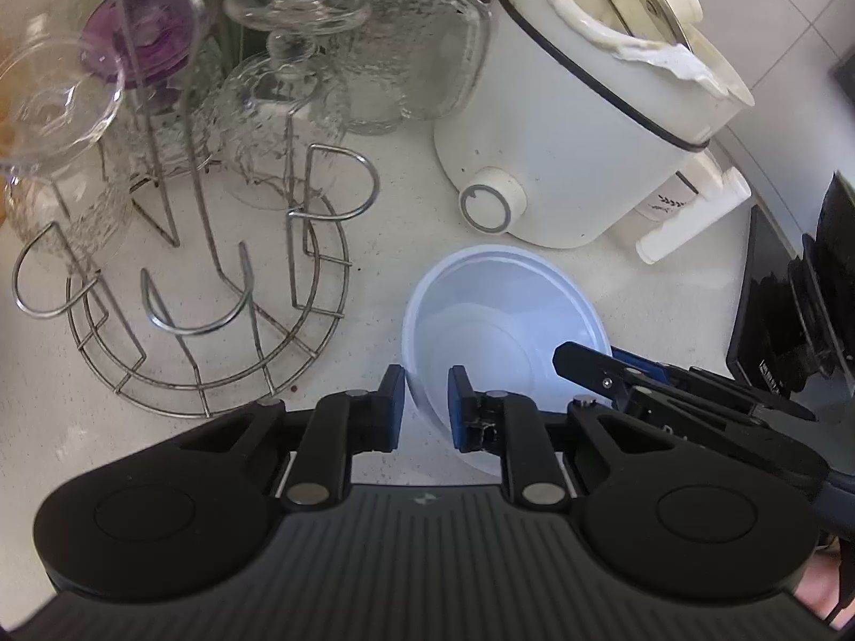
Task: Organize plates and bowls
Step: 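Grasp the rim of the smaller white bowl with the left gripper, then lift the smaller white bowl and carry it over the large bowl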
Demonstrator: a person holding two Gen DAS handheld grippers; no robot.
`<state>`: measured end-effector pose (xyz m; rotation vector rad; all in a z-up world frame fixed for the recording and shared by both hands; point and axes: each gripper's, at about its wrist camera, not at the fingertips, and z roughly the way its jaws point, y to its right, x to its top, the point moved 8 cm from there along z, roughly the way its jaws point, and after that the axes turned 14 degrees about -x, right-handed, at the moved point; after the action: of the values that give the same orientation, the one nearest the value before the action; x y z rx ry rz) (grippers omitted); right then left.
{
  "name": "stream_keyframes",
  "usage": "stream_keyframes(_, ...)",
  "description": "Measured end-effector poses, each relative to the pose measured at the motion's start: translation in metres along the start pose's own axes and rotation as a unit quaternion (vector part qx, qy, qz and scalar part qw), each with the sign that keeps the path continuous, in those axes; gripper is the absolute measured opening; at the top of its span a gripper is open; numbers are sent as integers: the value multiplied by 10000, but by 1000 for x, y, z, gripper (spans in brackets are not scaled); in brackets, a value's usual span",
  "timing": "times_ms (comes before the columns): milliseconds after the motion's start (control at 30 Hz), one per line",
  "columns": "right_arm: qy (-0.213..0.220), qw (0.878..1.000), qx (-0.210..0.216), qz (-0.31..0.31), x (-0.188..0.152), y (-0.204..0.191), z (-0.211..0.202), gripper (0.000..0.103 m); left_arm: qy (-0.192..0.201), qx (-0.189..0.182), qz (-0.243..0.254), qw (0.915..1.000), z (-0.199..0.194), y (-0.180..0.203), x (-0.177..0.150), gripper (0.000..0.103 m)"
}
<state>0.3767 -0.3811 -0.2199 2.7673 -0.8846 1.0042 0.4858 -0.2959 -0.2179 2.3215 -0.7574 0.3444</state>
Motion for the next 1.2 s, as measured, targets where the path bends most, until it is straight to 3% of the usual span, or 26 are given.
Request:
stream_keyframes(200, 85, 9999, 98, 46, 1, 4, -8, 23, 175, -22, 15, 9998, -9, 14, 2, 20)
stream_keyframes(667, 417, 9978, 504, -128, 4, 4, -60, 24, 983, 48, -11, 9951, -76, 50, -10, 20)
stream_keyframes(1200, 825, 9936, 766, 37, -24, 11, -113, 24, 1225, 118, 10, 9924, -121, 77, -71, 20)
